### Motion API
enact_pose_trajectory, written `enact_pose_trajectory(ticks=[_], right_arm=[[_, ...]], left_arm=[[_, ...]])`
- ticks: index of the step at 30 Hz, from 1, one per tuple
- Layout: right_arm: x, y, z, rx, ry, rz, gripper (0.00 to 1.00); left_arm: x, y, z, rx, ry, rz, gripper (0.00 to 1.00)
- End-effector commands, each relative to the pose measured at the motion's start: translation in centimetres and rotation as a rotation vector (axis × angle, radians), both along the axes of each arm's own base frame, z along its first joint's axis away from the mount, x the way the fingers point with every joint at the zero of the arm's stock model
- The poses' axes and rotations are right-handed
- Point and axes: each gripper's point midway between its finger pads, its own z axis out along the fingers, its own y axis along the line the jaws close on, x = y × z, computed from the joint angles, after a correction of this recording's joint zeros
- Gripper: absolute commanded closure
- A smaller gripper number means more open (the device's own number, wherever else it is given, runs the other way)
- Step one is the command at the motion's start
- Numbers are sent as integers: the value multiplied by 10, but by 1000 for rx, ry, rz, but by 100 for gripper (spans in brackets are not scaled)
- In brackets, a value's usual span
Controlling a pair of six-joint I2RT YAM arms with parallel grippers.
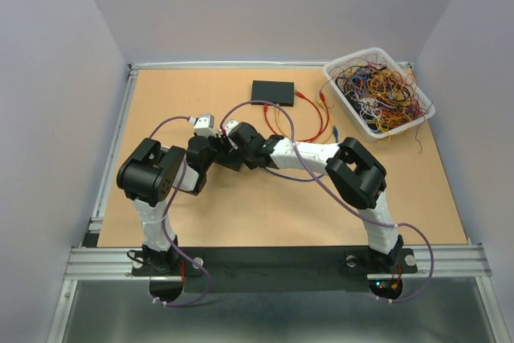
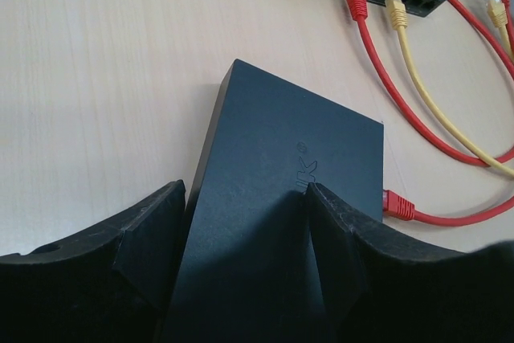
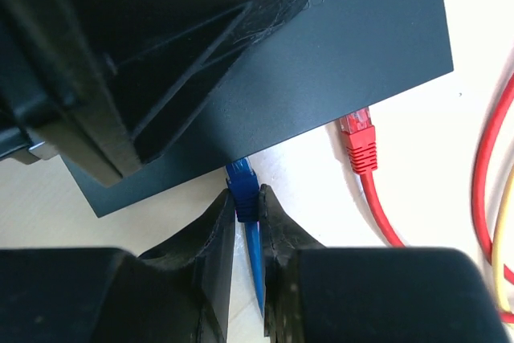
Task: Insert the plug into the switch port
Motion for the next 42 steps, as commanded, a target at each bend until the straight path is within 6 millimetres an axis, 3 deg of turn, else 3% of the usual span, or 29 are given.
enact_pose_trajectory(ticks=[1, 7, 11, 16, 19, 25, 27, 30, 32, 33, 34, 38, 42], right_arm=[[22, 138, 218, 801, -399, 226, 100], [15, 140, 183, 752, -333, 254, 100], [12, 128, 170, 741, -298, 206, 99], [4, 99, 150, 673, -280, 142, 84], [-3, 88, 135, 646, -256, 132, 83], [-11, 91, 133, 672, -185, 106, 80], [-8, 97, 133, 680, -176, 84, 73], [-6, 104, 134, 696, -165, 60, 72], [-4, 105, 137, 710, -165, 40, 71], [-2, 106, 139, 718, -169, 27, 70], [0, 106, 140, 729, -164, 4, 70], [9, 107, 140, 744, -166, -59, 70], [11, 107, 138, 760, -154, -100, 64]], left_arm=[[-95, -88, -39, -107, 277, -439, 29], [-94, -88, -40, -104, 280, -438, 30], [-94, -85, -37, -112, 273, -431, 30], [-88, -77, -28, -151, 251, -414, 29], [-83, -79, -25, -150, 247, -418, 29], [-74, -83, -26, -109, 261, -435, 28], [-67, -85, -26, -90, 269, -434, 28], [-56, -85, -21, -61, 273, -417, 27], [-41, -85, -7, -44, 241, -399, 25], [-41, -82, -12, -20, 280, -380, 23], [-25, -79, 0, -3, 254, -339, 22], [-3, -61, 0, 85, 306, -254, 16], [13, -31, 6, 132, 330, -157, 13]])
